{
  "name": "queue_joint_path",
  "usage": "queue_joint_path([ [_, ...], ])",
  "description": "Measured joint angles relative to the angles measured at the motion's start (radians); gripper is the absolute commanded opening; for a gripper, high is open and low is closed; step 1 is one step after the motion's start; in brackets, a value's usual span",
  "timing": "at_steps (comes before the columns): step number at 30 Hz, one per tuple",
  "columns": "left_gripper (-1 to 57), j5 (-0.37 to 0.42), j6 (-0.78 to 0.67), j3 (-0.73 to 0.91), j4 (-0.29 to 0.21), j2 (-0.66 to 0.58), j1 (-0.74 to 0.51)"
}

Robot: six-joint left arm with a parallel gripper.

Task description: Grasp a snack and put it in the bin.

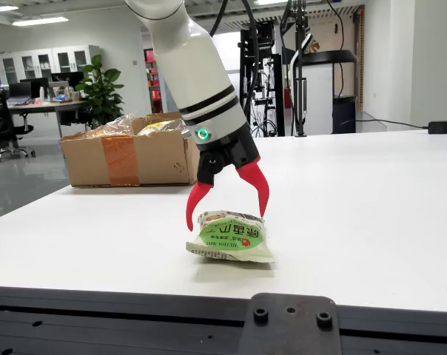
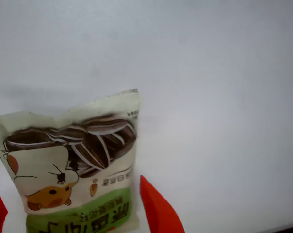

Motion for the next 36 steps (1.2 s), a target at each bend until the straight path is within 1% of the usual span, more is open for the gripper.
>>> queue_joint_path([
  [18, 51.7, -0.035, -0.013, -0.007, -0.002, 0.048, -0.012],
  [22, 50.7, -0.040, -0.016, -0.009, -0.002, 0.059, -0.011],
  [24, 48.8, -0.042, -0.017, -0.009, -0.001, 0.062, -0.011],
  [27, 44.2, -0.042, -0.023, -0.010, 0.000, 0.065, -0.008],
  [36, 25.9, -0.010, -0.044, -0.010, 0.001, 0.064, -0.001],
])
